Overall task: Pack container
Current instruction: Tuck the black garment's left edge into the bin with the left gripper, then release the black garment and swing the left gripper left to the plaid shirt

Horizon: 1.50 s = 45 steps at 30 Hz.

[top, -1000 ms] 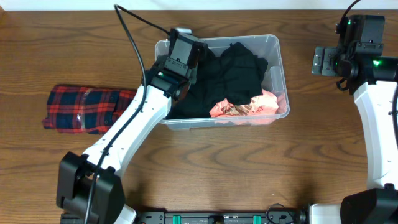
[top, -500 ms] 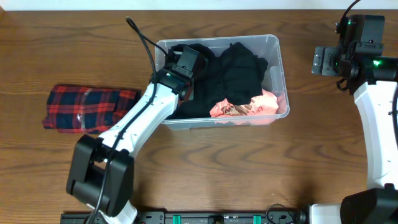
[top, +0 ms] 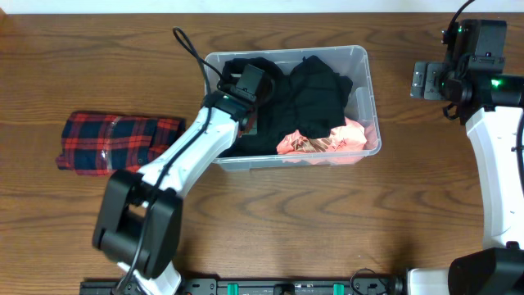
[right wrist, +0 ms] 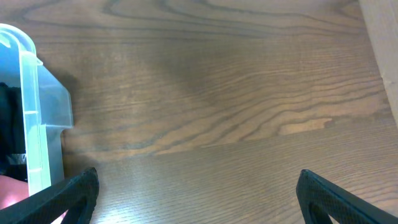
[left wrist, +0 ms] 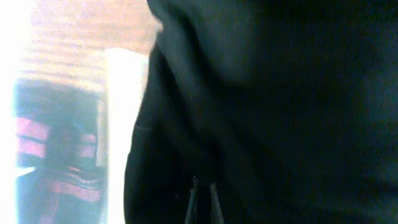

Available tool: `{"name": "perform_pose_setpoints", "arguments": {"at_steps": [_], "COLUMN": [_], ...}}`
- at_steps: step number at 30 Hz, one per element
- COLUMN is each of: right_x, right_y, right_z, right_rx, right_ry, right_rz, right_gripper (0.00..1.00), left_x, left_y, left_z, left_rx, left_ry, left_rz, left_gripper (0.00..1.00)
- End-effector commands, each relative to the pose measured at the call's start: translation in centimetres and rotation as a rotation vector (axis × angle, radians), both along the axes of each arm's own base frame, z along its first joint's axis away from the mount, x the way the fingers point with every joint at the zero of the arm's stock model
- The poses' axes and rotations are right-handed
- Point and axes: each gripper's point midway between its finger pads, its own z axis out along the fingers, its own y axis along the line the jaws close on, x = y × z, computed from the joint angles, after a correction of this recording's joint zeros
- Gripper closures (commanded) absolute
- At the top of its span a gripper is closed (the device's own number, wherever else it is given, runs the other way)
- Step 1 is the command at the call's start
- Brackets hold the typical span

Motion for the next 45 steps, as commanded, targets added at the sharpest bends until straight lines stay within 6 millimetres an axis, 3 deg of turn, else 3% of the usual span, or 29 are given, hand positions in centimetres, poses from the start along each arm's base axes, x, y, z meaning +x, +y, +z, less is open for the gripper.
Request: {"name": "perform_pose_setpoints", "arguments": {"at_steps": [1,6,9,13,18,23,30,33,35,37,39,42,45], "right_x": [0.0,0.0,0.0,0.0,0.0,0.0,0.0,0.0,0.0,0.0,0.0,0.0,0.0], "right_y": [-0.4,-0.4,-0.4,-0.4,-0.4,-0.4,-0.4,-0.4,-0.4,-0.4,-0.4,-0.4,-0.4], "right_z": [-0.2,-0.2,-0.2,-0.2,-0.2,-0.2,-0.2,-0.2,-0.2,-0.2,-0.2,-0.2,-0.2], "right_rx": [-0.005,-0.005,-0.005,-0.005,-0.005,-0.005,-0.005,-0.005,-0.005,-0.005,-0.005,-0.005,-0.005], "right_ry": [0.006,0.006,0.006,0.006,0.006,0.006,0.006,0.006,0.006,0.006,0.006,0.006,0.006], "right_rz": [-0.010,-0.010,-0.010,-0.010,-0.010,-0.010,-0.010,-0.010,-0.010,-0.010,-0.010,-0.010,-0.010], "right_gripper": [0.01,0.01,0.01,0.01,0.01,0.01,0.01,0.01,0.01,0.01,0.01,0.01,0.01], "left_x": [1.6,1.8,2.1,2.7,3.7,4.4,2.8,2.2,2.0,2.2,2.6,3.2,3.4], "left_y": [-2.3,-6.0,-8.4,-11.1,-14.1,-17.0,-19.8,-20.2,-20.2,-20.1,-19.8,-18.5,-15.6], "left_z": [7.4,12.9,13.9,13.6,11.6,8.0,1.2,-0.9,-1.2,-0.3,1.8,7.3,13.7], "left_rx": [-0.163,-0.359,-0.435,-0.476,-0.493,-0.495,-0.441,-0.420,-0.414,-0.422,-0.441,-0.458,-0.482], "left_ry": [-0.175,-0.313,-0.348,-0.369,-0.378,-0.357,-0.232,-0.190,-0.180,-0.196,-0.237,-0.343,-0.454], "left_rz": [-0.027,-0.126,-0.184,-0.236,-0.277,-0.311,-0.355,-0.364,-0.364,-0.364,-0.363,-0.387,-0.368], "left_gripper": [0.89,0.89,0.89,0.89,0.89,0.89,0.89,0.89,0.89,0.89,0.89,0.89,0.89]}}
